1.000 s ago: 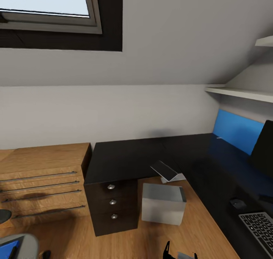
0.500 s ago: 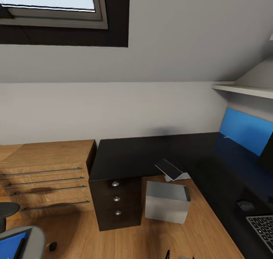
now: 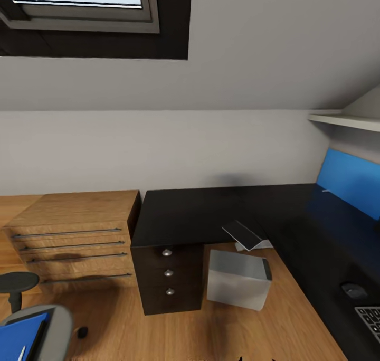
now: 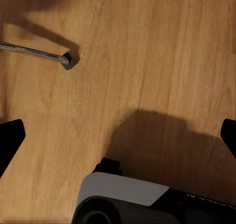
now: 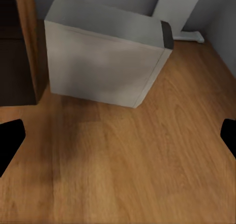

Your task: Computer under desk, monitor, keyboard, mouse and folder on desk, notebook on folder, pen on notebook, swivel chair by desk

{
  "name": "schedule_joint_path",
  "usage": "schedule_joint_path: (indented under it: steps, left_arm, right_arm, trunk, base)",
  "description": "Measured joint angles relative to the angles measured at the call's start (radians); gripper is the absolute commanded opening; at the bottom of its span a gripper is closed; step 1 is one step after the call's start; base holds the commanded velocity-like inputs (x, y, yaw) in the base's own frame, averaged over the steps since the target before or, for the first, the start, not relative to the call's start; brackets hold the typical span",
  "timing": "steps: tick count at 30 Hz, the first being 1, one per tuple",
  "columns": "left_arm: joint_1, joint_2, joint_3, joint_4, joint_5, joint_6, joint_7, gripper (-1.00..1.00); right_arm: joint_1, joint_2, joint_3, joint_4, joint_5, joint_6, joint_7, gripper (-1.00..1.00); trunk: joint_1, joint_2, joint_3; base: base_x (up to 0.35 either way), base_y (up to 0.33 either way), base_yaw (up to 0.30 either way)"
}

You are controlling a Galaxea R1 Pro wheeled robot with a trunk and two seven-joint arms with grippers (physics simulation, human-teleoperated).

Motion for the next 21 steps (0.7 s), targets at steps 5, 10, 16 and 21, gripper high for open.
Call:
schedule_joint_path:
  steps: [5,10,16,21]
  left_arm:
    - [-0.003,0.0,0.0,0.004,-0.001,-0.002,0.0,1.0]
    - [-0.003,0.002,0.0,0.003,-0.001,-0.002,0.002,1.0]
    - [-0.003,0.0,0.0,0.002,-0.001,-0.003,0.002,1.0]
    - [-0.003,-0.001,0.0,0.001,-0.002,-0.006,0.002,1.0]
  right_arm:
    - [-0.003,0.0,-0.009,0.01,-0.002,-0.043,0.01,1.0]
    - [-0.004,-0.001,-0.01,0.014,-0.006,-0.112,0.012,1.0]
    - [-0.004,0.001,-0.01,0.027,-0.01,-0.142,0.014,1.0]
    - [-0.004,0.008,-0.009,0.028,-0.01,-0.143,0.018,1.0]
  trunk:
    - [0.0,0.0,-0.007]
    - [0.0,0.0,-0.01]
    - [0.0,0.0,-0.01]
    - [0.0,0.0,-0.01]
  base:
    - [0.0,0.0,0.138]
    - [0.0,0.0,0.047]
    - [0.0,0.0,0.003]
    - [0.0,0.0,0.0]
